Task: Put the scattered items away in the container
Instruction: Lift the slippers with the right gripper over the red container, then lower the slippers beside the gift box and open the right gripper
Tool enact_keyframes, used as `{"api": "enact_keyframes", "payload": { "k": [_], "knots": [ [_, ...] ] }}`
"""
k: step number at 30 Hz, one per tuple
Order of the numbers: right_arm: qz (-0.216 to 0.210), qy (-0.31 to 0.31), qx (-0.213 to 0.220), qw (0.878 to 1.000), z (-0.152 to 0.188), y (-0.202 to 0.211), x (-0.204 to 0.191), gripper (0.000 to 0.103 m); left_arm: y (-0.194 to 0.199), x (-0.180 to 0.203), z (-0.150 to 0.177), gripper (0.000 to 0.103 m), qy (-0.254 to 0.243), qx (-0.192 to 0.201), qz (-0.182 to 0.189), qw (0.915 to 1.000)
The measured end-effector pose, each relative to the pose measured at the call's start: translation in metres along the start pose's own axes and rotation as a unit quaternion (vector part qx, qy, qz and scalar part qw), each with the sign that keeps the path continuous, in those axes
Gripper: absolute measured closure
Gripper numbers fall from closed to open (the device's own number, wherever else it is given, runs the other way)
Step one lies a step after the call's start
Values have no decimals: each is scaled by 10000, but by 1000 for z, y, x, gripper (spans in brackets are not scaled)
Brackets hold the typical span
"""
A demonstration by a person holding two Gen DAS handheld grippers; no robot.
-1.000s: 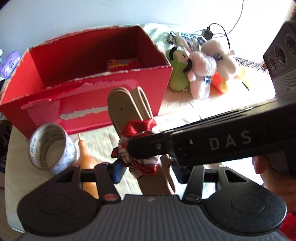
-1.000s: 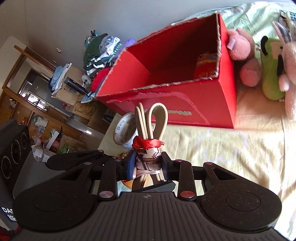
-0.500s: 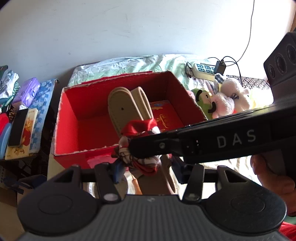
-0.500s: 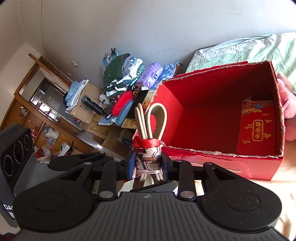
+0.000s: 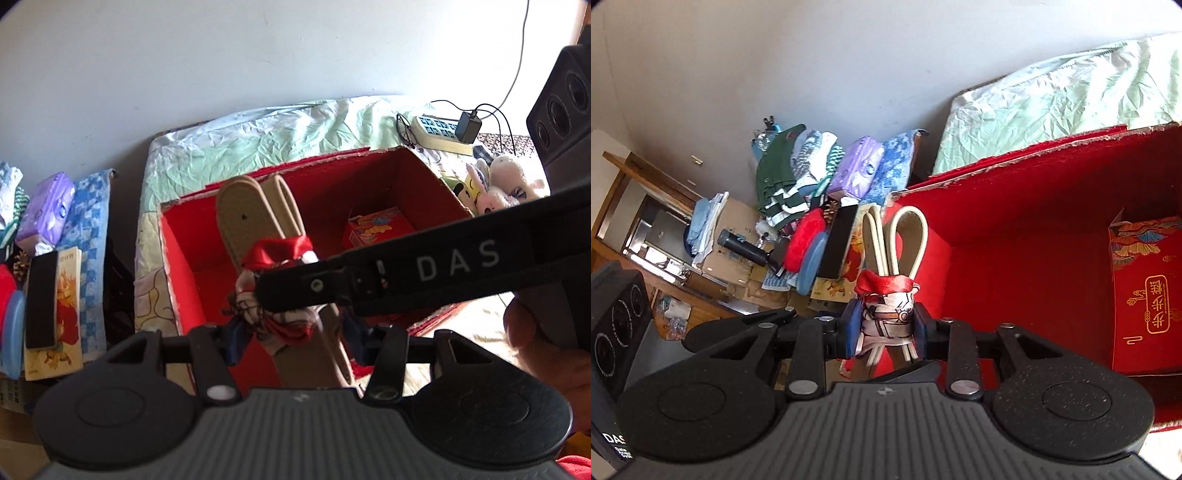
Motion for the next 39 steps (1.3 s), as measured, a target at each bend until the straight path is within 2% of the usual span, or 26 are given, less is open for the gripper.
{"api": "enact_keyframes", "payload": {
  "k": [5, 11, 17, 21, 26, 31, 39],
  "knots": [
    [250, -438, -325, 9982, -12, -26, 20, 72, -32, -14, -8, 51, -43, -311, 275, 9991],
    [760, -286, -672, 9944, -12, -56, 33, 73, -76, -27, -4, 51, 88, -847, 362, 9957],
    [1264, -84, -1069, 9862, -10, -71, 50, 74, -99, -17, 0, 52, -266, -1317, 195, 9907],
    [1515, -20, -1213, 9810, -9, -70, 66, 74, -118, -9, 7, 52, -297, -1587, 327, 9863],
    [1773, 106, -1262, 9760, -14, -61, 83, 75, -141, 0, 8, 52, -92, -1936, 683, 9786],
    [2103, 510, -1264, 9681, -20, -51, 93, 78, -158, 18, 9, 52, -68, -2137, 904, 9727],
    [2357, 703, -1300, 9605, -28, -36, 111, 79, -172, 38, 5, 51, 9, -2237, 1225, 9669]
  ]
}}
Point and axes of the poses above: each gripper's, at about its wrist camera, not at the fingertips, and y roughly against the way its jaws point, x to its right, z to its underside, the point moved 6 cm from there along -y, roughly the way its jaws point, and after that the axes turned 10 degrees about x, right-handed, at the moved point
